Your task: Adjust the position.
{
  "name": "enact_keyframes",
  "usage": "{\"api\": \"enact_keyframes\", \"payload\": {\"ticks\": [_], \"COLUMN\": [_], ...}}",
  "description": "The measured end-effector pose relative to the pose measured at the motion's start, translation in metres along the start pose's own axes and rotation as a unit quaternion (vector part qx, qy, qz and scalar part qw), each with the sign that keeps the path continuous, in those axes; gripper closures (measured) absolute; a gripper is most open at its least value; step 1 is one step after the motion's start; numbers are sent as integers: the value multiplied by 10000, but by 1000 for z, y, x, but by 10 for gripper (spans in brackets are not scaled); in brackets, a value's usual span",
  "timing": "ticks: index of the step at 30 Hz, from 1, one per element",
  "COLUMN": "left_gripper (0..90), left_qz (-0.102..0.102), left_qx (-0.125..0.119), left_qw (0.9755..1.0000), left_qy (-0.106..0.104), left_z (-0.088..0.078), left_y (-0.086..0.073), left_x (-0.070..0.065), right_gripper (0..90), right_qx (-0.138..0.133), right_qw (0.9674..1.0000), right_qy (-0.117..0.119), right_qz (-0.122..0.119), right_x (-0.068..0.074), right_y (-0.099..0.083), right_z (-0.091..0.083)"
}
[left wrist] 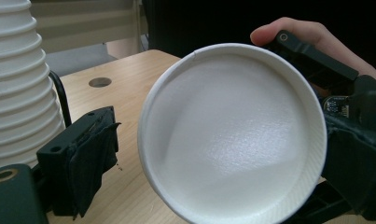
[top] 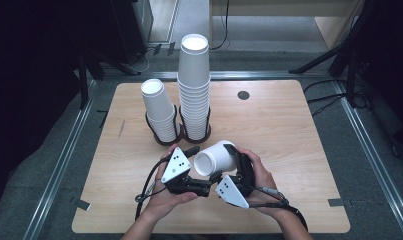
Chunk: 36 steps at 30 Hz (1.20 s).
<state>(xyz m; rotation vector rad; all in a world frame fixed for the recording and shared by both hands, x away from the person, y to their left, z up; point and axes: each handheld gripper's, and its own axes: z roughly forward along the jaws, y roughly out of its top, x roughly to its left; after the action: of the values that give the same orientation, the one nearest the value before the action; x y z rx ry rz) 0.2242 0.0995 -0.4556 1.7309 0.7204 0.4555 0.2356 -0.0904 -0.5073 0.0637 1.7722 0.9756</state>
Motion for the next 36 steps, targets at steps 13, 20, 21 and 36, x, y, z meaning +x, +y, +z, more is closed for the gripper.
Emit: {"api": "enact_keyframes", "payload": {"ticks": [13, 20, 21, 36], "left_gripper": [125, 140, 144, 196], "left_qz": [-20, -23, -20, -83], "left_qx": [111, 128, 127, 287], "left_qw": [9999, 9999, 9999, 9995], "left_qy": [29, 48, 36, 37], "left_z": [2, 2, 2, 1], "left_y": [-1, -1, 0, 2], "left_x": [-1, -2, -2, -2], "right_gripper": [143, 143, 142, 138], "right_qx": [-97, -82, -81, -59], "right_qw": [9999, 9999, 9999, 9999], "right_qy": [100, 119, 122, 122], "right_qz": [-8, -5, -6, -61], "right_x": [1, 2, 2, 3], "right_y": [1, 1, 1, 0], "right_z": [-1, -2, -2, -1]}}
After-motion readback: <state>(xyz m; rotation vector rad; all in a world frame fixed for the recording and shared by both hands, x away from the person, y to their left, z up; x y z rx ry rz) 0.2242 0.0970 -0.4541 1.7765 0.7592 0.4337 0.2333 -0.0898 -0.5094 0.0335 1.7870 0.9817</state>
